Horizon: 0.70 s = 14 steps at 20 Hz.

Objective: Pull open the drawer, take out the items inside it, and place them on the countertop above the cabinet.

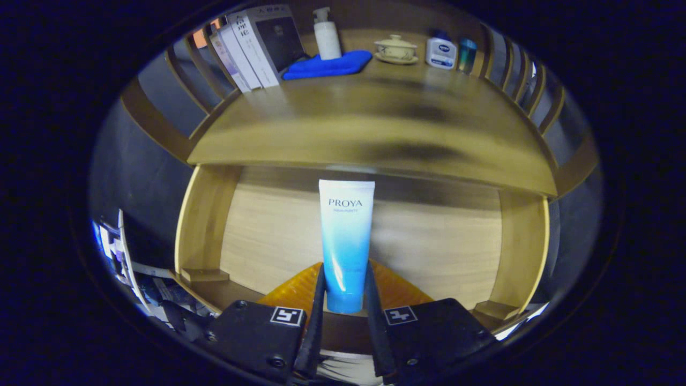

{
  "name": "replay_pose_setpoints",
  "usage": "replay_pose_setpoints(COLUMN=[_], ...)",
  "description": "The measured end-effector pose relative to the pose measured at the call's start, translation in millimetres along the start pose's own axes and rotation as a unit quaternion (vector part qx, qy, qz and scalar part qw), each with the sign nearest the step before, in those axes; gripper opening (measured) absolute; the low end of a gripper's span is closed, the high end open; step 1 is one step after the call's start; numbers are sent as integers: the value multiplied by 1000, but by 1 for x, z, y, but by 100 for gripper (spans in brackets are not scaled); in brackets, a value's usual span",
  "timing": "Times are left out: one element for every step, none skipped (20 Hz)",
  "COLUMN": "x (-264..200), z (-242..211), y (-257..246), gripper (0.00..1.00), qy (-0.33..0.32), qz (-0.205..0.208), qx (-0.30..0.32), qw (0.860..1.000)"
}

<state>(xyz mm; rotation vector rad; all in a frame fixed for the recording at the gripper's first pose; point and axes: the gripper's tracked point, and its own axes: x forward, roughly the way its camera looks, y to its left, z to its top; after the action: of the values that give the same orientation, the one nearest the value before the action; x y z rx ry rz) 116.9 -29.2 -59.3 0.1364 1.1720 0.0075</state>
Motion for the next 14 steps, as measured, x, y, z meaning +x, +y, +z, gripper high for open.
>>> replay_pose_setpoints(x=[-3,-9,-13,-17,-21,-23,-30,-31,-33,-37,-42,-49,-53,-59], z=[0,5,10,13,16,18,20,20,20,20,20,21,22,28], y=[-1,-1,-2,-3,-2,0,2,4,6,9,13,17,21,22], gripper=[41,41,41,41,42,41,41,41,41,41,41,41,41,41], qy=[-4,-8,-14,-19,-27,-31,-33,-34,-37,-42,-48,-54,-61,-69], qz=[7,12,12,12,12,15,16,17,19,21,26,32,36,37], qx=[-3,-4,-3,-3,-5,-13,-19,-21,-24,-28,-33,-40,-44,-45], qw=[1000,1000,1000,1000,1000,999,999,999,999,998,998,997,996,996])
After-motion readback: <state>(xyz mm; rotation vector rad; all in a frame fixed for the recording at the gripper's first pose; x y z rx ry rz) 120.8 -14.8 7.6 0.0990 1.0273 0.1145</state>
